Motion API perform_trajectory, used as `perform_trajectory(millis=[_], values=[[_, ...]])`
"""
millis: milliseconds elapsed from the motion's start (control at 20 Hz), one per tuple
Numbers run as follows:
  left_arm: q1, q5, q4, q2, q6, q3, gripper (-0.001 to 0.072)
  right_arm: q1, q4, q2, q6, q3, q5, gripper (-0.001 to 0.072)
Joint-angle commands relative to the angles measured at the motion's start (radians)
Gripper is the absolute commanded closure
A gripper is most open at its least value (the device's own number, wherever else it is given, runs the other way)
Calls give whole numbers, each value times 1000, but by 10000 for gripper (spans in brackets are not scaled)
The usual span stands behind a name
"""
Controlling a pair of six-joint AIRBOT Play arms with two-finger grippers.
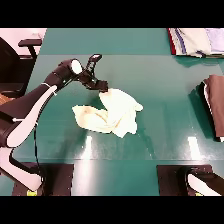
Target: Fold the shirts.
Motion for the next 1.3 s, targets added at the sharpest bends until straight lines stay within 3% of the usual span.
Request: perform_trajectory(millis=[0,200,300,450,600,800,1050,1100,1150,1200,1250], values=[[54,-104,-3,-6,29,39,85,0,-2,-2,0,0,24,692],[243,-324,1,92,29,70,84,-1,-2,-15,0,-11,52,692],[320,-344,1,186,32,-43,84,-1,-1,-35,0,-11,52,693],[379,-250,2,349,73,-338,84,12,2,-79,0,-11,52,693],[379,-110,9,399,115,-510,85,47,1,-124,0,-10,49,692],[343,-43,-6,382,190,-564,85,74,2,-170,0,-10,52,693],[260,-6,1,306,186,-566,87,72,-2,-200,0,-10,53,693],[260,-7,-2,303,185,-566,229,73,-2,-209,0,-10,53,693],[260,-7,0,304,186,-563,542,72,-3,-221,0,-10,62,693],[261,-9,2,308,185,-554,673,72,-10,-239,0,-10,76,693],[266,-11,3,317,182,-538,683,73,-30,-262,0,-10,96,693]])
